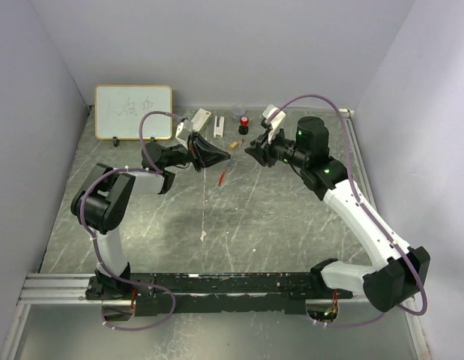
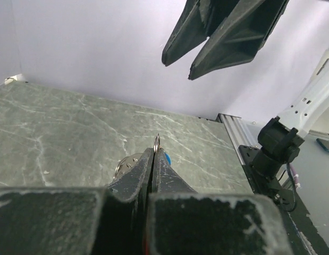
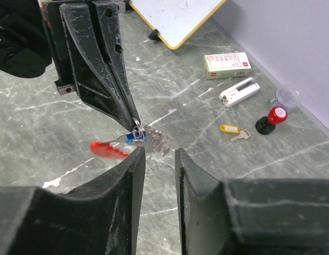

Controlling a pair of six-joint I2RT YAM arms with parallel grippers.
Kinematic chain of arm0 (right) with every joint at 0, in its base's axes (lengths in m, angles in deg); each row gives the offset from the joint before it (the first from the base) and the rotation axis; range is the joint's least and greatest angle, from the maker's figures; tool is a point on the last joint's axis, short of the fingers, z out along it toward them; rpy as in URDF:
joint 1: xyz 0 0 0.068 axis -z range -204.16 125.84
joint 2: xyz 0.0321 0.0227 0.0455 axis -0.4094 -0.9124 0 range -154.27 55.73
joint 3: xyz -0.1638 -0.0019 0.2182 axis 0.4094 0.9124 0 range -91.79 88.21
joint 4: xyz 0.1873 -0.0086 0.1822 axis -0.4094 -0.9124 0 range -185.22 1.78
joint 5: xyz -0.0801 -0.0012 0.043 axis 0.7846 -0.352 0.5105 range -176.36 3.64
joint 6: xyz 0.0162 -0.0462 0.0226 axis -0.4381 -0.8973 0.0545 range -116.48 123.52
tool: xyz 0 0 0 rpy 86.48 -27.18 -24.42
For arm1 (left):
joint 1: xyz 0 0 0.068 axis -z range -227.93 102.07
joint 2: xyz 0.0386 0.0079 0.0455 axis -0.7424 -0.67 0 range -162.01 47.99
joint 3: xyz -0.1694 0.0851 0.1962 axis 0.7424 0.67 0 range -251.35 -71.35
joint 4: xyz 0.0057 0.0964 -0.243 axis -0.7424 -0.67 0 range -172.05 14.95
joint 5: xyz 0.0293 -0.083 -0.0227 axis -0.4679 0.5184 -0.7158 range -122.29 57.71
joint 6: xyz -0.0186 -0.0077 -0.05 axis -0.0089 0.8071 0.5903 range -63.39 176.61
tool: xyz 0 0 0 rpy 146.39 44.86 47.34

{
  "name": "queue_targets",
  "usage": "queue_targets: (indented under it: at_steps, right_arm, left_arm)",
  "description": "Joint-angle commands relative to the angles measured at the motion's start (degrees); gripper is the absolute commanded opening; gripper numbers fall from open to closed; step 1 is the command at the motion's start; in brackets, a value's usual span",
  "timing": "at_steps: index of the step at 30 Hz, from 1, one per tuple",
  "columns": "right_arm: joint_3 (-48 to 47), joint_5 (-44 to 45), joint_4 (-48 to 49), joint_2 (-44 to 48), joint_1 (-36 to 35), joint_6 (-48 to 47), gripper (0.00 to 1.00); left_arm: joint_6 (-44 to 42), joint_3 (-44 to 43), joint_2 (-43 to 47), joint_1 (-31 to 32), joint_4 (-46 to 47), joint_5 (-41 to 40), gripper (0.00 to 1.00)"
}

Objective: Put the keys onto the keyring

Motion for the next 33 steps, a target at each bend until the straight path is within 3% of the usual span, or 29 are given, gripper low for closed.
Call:
queue_targets:
  at_steps: [1,26,33]
  right_arm:
    - [0.4,-4.5,3.0,-0.1,0.2,0.8,0.31]
    - [2.2,-13.9,8.3,-7.3,0.2,1.6,0.32]
    - [3.0,-13.8,8.6,-8.0,0.2,1.5,0.01]
  left_arm:
    - [4.6,-1.2,1.4,-0.2,17.0,1.3,0.07]
    - [6.3,-3.3,3.7,-0.2,16.9,2.3,0.07]
    - [6.3,-3.4,4.0,-0.2,17.0,2.1,0.07]
